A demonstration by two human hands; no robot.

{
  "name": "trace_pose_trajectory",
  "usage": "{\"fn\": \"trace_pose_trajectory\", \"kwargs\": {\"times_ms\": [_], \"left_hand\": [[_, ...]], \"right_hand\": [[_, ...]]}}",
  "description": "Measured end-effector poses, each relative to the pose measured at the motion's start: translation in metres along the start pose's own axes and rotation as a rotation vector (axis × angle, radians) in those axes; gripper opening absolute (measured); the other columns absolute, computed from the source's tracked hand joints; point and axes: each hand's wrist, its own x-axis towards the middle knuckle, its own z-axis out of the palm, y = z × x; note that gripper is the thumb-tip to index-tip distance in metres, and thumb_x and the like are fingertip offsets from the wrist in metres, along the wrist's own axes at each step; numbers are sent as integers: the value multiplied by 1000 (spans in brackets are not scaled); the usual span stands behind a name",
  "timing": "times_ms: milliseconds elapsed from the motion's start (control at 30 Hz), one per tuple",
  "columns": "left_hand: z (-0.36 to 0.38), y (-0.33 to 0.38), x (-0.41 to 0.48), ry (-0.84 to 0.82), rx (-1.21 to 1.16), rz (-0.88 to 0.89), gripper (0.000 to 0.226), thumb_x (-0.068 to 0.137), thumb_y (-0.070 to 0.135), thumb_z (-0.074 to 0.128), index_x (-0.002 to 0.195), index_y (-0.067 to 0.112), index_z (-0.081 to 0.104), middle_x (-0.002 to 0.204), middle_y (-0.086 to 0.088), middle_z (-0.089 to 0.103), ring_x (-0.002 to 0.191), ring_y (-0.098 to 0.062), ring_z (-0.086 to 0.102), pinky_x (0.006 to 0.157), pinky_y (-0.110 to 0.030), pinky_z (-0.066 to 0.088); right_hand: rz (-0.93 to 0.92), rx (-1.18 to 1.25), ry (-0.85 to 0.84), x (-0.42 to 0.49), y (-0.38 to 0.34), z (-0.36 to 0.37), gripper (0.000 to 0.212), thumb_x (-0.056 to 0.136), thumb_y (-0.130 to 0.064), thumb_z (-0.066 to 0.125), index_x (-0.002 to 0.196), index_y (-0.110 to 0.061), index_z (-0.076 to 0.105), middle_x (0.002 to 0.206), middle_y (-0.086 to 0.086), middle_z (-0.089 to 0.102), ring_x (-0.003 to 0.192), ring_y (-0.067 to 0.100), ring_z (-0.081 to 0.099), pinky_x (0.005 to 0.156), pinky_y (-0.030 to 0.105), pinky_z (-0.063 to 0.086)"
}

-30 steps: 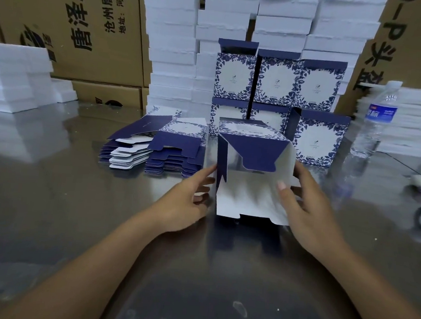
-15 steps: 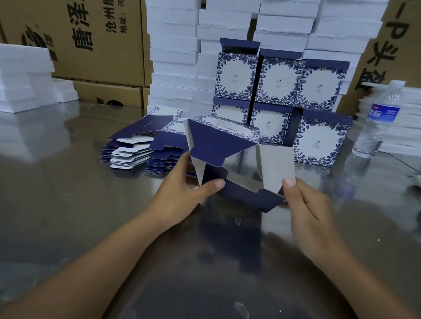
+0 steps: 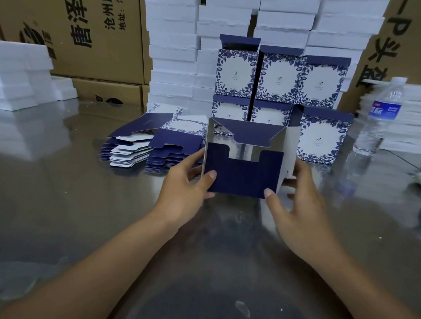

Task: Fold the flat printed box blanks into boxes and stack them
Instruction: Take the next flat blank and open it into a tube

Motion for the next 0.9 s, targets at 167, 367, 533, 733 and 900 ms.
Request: {"fn": "trace_pose_trajectory", "kwargs": {"times_ms": [167,367,533,733,900], "left_hand": [[4,8,-2,43,-130,-75,29,93,4,56,122,1,58,105,-7,69,95,-15,68,64,-17,56],[6,12,-6,35,-185,-60,24,92,5,57,116,4,60,104,-5,70,98,-18,68,63,-15,55],[10,10,-7,29,-103,51,17,91,3,58,107,11,60,106,-4,67,103,-19,65,65,-19,56],[15,5,-10,65,30,95,33,89,13,63,115,21,45,112,6,58,80,-13,67,79,-32,58],[19,10,-13,-195,-300,-347,33,90,38,56,85,6,59,67,-9,63,51,-17,61,52,-25,53]], "right_hand": [[257,-109,51,0,1,1,42,80,-56,54,99,-19,47,93,-3,59,82,13,56,71,34,44],[437,152,-111,2,-9,-2,61,86,-61,37,48,-16,55,39,-5,41,44,11,44,56,27,36],[566,592,-25,6,-11,1,43,96,-36,46,57,-17,51,41,-6,43,45,6,51,59,25,34],[552,693,19,6,-14,4,46,98,-28,45,53,-18,48,42,-4,40,47,8,50,63,24,37],[515,709,21,6,-20,6,48,97,-24,47,50,-16,48,40,-4,39,42,8,47,69,29,37]]}}
